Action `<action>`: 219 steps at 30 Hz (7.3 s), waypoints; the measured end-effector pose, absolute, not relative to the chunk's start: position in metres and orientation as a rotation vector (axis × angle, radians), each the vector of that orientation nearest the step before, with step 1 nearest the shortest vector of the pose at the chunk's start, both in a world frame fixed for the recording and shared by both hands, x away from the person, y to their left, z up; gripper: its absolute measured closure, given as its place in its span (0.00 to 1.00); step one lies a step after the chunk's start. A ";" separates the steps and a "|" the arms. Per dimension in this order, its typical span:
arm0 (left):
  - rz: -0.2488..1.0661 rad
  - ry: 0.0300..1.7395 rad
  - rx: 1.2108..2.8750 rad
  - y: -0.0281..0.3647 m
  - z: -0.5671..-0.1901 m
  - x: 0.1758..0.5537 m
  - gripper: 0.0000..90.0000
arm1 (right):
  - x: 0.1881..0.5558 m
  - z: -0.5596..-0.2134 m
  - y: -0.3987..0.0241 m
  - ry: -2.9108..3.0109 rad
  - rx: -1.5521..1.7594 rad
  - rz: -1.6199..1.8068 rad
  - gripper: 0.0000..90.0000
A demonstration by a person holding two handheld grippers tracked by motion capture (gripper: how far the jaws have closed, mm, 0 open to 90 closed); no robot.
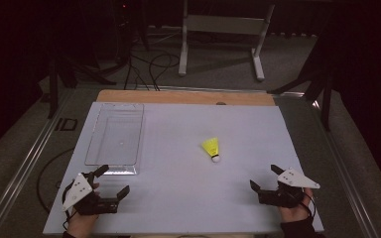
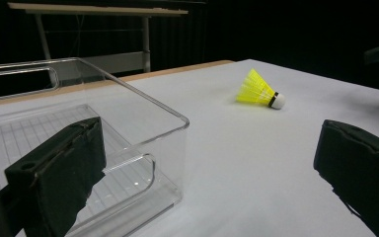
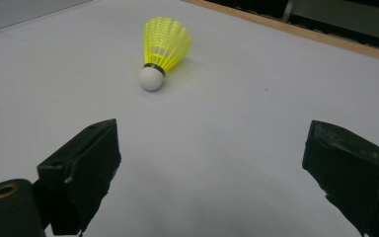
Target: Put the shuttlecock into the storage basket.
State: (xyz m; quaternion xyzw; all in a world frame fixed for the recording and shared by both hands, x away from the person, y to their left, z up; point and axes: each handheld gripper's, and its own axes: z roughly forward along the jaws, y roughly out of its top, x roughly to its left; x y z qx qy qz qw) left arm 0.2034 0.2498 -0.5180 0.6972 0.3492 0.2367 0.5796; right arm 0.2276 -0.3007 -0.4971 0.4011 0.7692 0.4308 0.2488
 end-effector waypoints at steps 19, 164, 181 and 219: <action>0.552 0.812 1.633 0.250 -0.518 0.203 0.00 | 0.255 -0.438 -0.274 2.096 1.037 1.169 0.08; 0.518 0.803 1.654 0.248 -0.519 0.205 0.00 | 0.375 -0.495 -0.167 2.858 1.157 0.410 0.73; 0.506 0.805 1.657 0.247 -0.519 0.205 0.00 | 0.353 -0.494 -0.177 3.042 0.704 0.495 0.73; 0.311 0.819 1.731 0.229 -0.506 0.211 0.00 | 0.316 -0.451 -0.172 3.019 0.251 0.840 0.73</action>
